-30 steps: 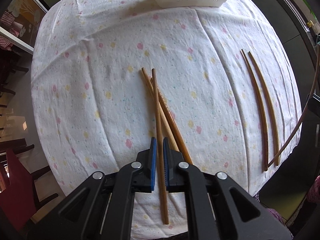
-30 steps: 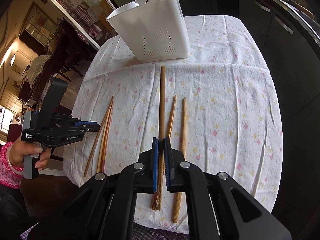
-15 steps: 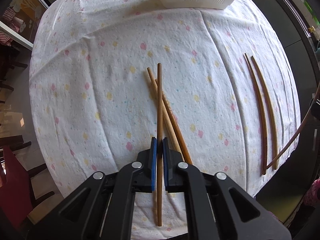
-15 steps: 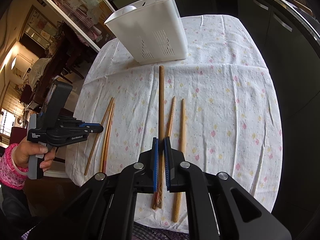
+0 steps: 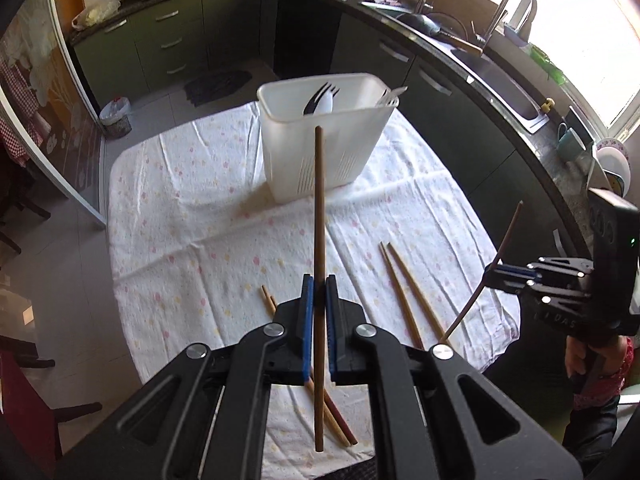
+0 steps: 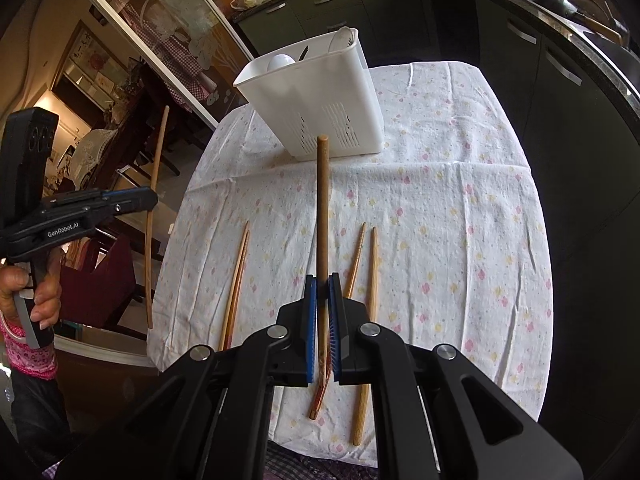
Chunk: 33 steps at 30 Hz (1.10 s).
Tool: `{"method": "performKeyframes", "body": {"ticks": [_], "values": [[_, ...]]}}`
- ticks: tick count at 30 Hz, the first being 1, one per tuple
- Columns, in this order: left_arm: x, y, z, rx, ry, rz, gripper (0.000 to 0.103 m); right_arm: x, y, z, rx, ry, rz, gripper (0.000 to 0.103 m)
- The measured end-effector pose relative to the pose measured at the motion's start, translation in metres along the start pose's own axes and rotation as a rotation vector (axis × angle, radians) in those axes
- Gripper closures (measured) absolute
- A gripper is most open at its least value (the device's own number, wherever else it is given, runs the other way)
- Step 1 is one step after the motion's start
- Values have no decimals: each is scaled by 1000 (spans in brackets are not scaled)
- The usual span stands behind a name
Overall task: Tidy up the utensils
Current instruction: 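Carry both chopsticks upright over the basket and drop them in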
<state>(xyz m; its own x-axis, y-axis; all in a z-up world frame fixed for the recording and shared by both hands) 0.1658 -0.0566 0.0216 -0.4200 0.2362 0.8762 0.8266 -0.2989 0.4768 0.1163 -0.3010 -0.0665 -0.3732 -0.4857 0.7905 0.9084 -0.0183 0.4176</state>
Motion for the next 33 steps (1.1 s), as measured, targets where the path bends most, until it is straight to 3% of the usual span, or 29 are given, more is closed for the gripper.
{"method": "performKeyframes", "body": {"ticks": [4, 8, 12, 16, 21, 27, 33], "values": [[33, 56, -11, -9, 8, -210, 97, 6, 0, -2, -4, 8, -18, 96], [42, 100, -12, -34, 52, -435, 97, 10, 0, -5, -11, 20, -32, 96], [27, 129, -5, -29, 35, -573, 97, 14, 0, -8, -14, 24, -37, 96], [14, 145, 3, -20, 74, -674, 97, 18, 0, -12, -20, 29, -43, 96], [-3, 151, 14, -3, 99, -742, 97, 21, 1, -14, -24, 34, -50, 96], [-45, 136, 11, -41, 116, -686, 97, 28, 10, -9, -15, 50, -81, 96], [-77, 119, 14, -36, 115, -647, 97, 55, 40, 10, 13, 64, -183, 96]]}}
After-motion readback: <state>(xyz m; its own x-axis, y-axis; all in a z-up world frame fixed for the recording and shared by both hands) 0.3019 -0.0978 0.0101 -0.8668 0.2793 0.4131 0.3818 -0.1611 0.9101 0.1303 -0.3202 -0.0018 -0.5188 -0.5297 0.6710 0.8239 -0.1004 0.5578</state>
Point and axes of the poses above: each gripper's, at about its wrist camera, not at the fingertips, and x roughly against the way its jaws point, z to its left, y to its top, the point moved 2 cm from there along -x, roughly the way its jaws point, and after that the axes turned 3 degrees about -x, right-handed, at the moved point
